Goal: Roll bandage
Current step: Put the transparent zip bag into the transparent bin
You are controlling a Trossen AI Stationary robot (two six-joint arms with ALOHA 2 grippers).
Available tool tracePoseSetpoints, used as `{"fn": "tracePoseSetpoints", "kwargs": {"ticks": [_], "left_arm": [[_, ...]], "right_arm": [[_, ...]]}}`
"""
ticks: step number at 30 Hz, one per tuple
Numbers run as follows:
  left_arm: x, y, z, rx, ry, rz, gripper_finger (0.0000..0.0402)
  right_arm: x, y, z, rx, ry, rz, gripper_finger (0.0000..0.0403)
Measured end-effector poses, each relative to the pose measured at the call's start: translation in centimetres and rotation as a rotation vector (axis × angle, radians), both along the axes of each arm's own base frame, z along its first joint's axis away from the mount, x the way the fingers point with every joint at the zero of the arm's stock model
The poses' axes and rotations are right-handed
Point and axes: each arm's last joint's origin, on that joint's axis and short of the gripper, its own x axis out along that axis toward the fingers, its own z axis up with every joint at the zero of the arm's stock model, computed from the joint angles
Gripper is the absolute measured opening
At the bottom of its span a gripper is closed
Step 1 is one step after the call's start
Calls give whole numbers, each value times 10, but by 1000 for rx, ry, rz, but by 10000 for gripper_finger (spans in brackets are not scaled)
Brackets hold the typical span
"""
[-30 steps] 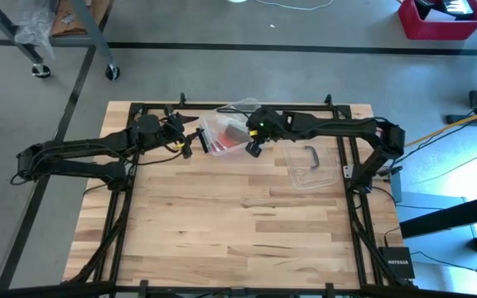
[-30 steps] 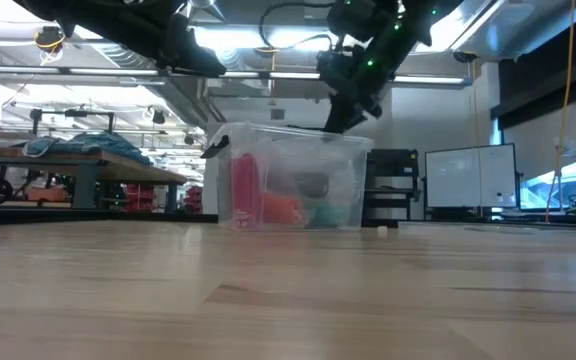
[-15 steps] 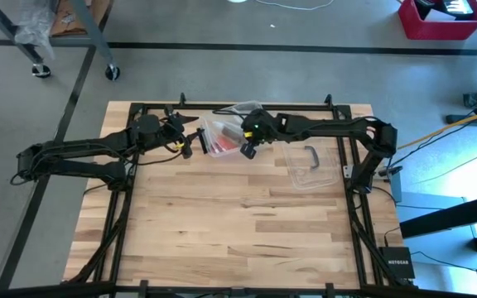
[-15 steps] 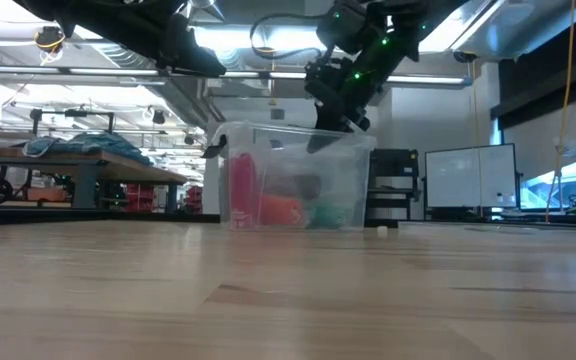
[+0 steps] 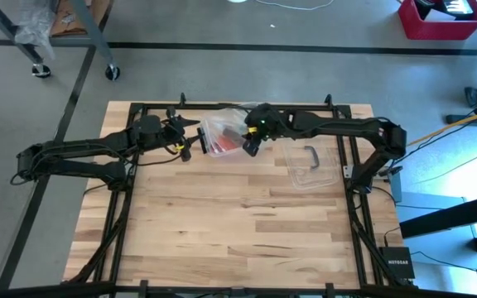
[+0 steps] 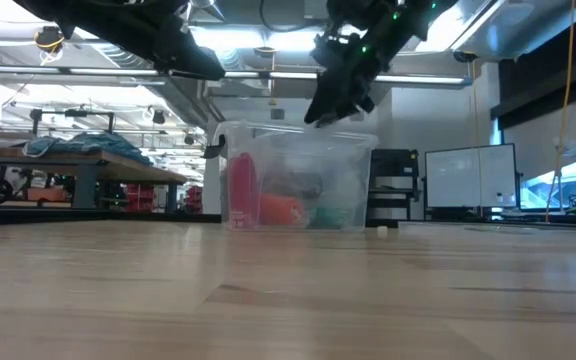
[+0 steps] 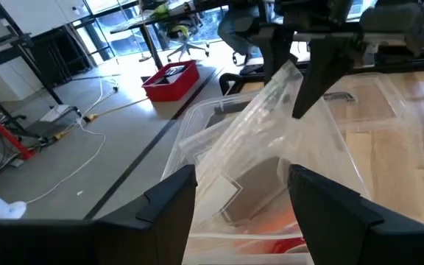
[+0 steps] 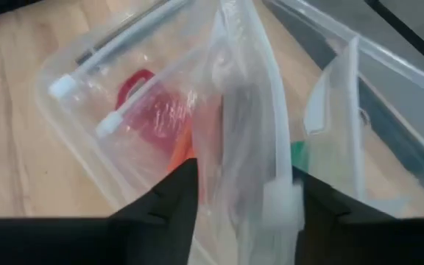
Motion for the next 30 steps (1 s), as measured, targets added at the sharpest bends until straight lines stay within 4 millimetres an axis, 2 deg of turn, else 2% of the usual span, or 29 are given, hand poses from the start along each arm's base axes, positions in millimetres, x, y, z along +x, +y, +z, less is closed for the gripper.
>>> {"fn": "tracePoseSetpoints", "kwargs": {"ticks": [3,7,10,14,19,25,30], "left_arm": [[0,0,0,0,0,0,208],[0,0,0,0,0,0,208],[0,0,0,-1,2,0,208],[0,0,0,5,8,-2,208],[0,0,0,5,4,-1,208],[0,0,0,4,7,-1,208],[0,0,0,6,7,-2,208]], "right_arm": [[-2,0,8,0,8,2,187],[-2,0,8,-4,21,-1,189],[-5,0,12,-28,12,-20,183],[-5,0,28,-75,-88,-42,166],[4,-6,27,-208,-111,-80,145],[17,-17,-19,-194,74,-86,119],[21,-20,-38,-169,138,-79,100]]}}
